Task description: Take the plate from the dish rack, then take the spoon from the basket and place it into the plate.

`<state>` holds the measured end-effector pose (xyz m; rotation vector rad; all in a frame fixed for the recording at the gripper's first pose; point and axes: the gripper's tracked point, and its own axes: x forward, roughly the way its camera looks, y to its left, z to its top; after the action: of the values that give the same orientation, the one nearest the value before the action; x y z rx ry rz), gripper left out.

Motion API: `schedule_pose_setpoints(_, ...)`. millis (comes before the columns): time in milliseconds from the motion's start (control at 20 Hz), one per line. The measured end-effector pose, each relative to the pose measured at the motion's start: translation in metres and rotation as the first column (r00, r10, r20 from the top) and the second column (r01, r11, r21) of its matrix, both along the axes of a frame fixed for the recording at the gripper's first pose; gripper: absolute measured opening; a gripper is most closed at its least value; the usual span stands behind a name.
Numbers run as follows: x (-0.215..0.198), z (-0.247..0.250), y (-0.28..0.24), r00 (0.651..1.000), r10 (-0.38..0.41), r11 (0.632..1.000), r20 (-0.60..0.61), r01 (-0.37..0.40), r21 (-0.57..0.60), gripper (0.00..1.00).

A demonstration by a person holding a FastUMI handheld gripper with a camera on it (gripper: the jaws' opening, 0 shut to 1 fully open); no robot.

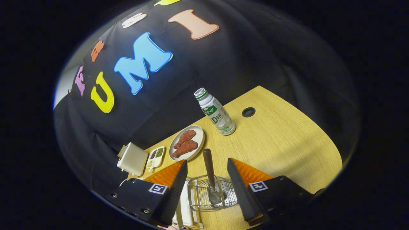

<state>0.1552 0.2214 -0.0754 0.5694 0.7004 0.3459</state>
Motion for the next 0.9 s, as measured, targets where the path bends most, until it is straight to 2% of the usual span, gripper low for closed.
schedule_pose_setpoints(50,0.004,-0.002,0.002,1.000,0.000,1.000,0.001,0.000,-0.003,0.71)
schedule_pose_setpoints(200,0.016,-0.011,0.009,1.000,-0.003,0.999,0.005,0.003,-0.032,0.69)
schedule_pose_setpoints(300,0.018,-0.017,0.014,1.000,0.017,0.999,0.003,-0.017,-0.049,0.51)
schedule_pose_setpoints(350,0.017,-0.021,0.012,1.000,0.022,0.997,-0.003,-0.022,-0.068,0.51)
schedule_pose_setpoints(400,0.017,-0.024,0.009,1.000,0.012,0.996,-0.003,-0.013,-0.092,0.40)
schedule_pose_setpoints(450,0.019,-0.024,0.013,1.000,0.021,0.995,0.002,-0.021,-0.097,0.22)
schedule_pose_setpoints(500,0.016,-0.021,0.014,0.999,0.032,0.994,0.014,-0.030,-0.109,0.14)
schedule_pose_setpoints(550,0.014,-0.019,0.013,0.999,0.040,0.991,0.023,-0.037,-0.129,0.14)
schedule_pose_setpoints(650,0.014,-0.008,0.013,0.998,0.037,0.988,0.051,-0.029,-0.151,0.05)
schedule_pose_setpoints(900,0.002,0.049,0.009,0.987,0.058,0.990,0.153,-0.037,-0.134,0.05)
